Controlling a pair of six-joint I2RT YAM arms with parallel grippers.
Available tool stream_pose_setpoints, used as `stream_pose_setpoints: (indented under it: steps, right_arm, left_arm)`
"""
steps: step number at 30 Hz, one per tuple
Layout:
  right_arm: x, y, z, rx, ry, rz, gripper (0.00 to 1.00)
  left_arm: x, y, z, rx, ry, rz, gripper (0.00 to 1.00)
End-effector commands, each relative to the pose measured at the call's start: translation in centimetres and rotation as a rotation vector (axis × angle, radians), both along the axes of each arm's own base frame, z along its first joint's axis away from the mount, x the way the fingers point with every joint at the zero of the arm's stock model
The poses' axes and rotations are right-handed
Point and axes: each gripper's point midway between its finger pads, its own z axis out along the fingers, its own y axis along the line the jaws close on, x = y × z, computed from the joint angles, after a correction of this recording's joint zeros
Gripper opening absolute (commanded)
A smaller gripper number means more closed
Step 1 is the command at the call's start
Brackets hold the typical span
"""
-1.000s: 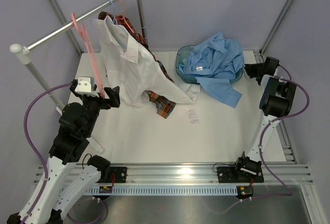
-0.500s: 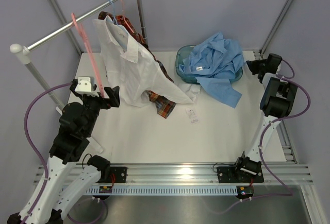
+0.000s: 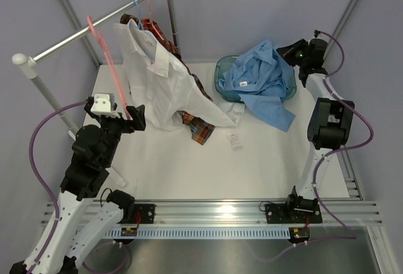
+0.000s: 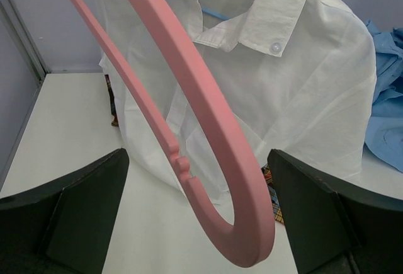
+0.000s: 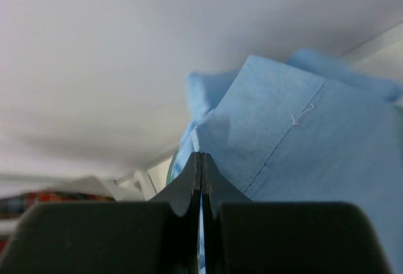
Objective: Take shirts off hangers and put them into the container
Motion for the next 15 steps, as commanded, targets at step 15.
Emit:
stream_pose_setpoints:
  steps: [15]
  right_arm:
    - [-5.5,20.9,-13.2,-0.184,0.39,0.446,0.0]
  left_arm:
    - [-0.3,0.0,1.8,-0.034,-0.069,-0.012,0.99]
